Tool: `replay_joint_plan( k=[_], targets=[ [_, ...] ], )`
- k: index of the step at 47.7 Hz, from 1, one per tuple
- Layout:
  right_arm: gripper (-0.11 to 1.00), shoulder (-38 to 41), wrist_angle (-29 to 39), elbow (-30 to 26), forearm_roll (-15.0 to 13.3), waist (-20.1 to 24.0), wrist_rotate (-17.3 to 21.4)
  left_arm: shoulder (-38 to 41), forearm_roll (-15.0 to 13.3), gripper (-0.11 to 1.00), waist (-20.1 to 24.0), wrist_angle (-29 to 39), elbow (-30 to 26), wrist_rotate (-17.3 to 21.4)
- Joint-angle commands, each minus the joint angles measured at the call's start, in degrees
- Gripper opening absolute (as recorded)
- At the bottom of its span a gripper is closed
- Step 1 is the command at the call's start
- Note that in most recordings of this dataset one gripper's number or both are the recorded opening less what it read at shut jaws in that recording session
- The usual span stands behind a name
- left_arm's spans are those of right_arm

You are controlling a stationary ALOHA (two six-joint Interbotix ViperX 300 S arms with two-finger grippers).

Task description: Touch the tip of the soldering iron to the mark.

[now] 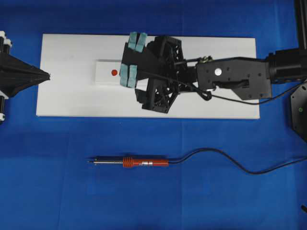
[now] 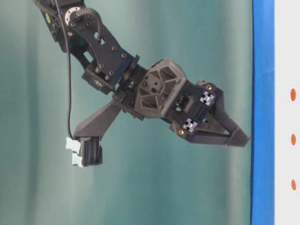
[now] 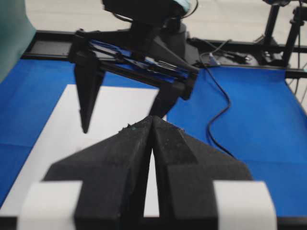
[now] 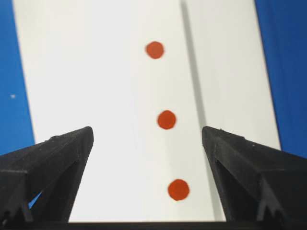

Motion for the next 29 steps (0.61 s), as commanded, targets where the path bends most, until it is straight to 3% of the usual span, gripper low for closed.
replay_joint_plan(
  k=[1,10,29],
  targets=[
    [0.88,-3.3,-0.8,0.4,-0.1,0.0,-0.1,0.4,0.1,0.0,-0.1,-0.3,-0.5,0.0],
    [0.86,-11.5,-3.3,6.2,-0.3,-0.3,-0.2,0.4,0.1,0.0,-0.1,-0.2,-0.5,0.0],
    [0.85,-36.4,-17.0,28.1,-0.3,-2.3,0.1,0.4,0.1,0.0,-0.1,-0.3,-0.5,0.1]
  ],
)
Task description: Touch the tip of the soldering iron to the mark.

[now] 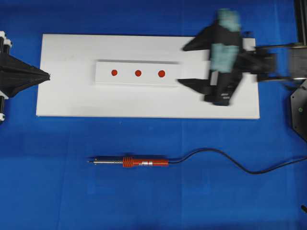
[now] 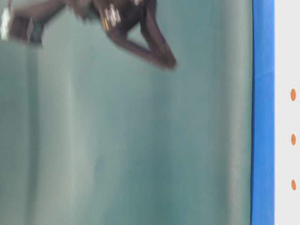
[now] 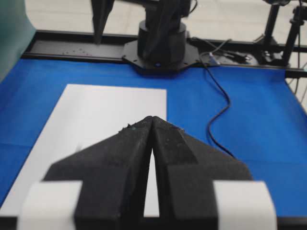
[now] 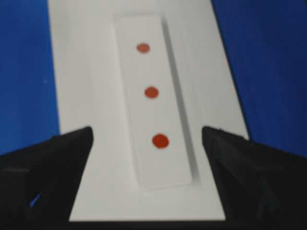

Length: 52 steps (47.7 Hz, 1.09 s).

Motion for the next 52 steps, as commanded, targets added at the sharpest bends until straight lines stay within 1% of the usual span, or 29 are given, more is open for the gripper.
replay_joint_plan(
  k=[1,10,13,18,23,29,52],
  targets=[
    [0.85,-5.7,-2.6,3.3,-0.2,0.0,0.1,0.4,0.0,0.0,-0.1,-0.4,-0.5,-0.1],
    [0.85,-15.7,-5.1,12.8,-0.2,-1.5,0.1,0.4,0.0,0.0,-0.1,-0.4,-0.5,0.0],
    [0.85,-19.1,-6.9,16.3,-0.2,-2.2,0.3,0.4,0.0,0.0,-0.1,-0.6,-0.5,0.0],
    [0.85,-23.3,-9.8,20.7,0.0,-3.0,0.5,0.4,0.0,0.0,0.0,-0.7,-0.5,-0.1],
    [0.85,-26.5,-11.5,23.6,0.2,-3.2,0.9,0.5,0.1,0.0,-0.1,-1.0,-0.5,0.0],
    [0.85,-27.2,-11.7,24.9,0.3,-3.1,1.1,0.4,0.0,0.0,-0.1,-1.1,-0.5,-0.1],
    [0.85,-26.5,-11.9,25.0,0.3,-3.1,1.1,0.5,0.0,0.0,-0.1,-1.1,-0.5,-0.1]
  ],
)
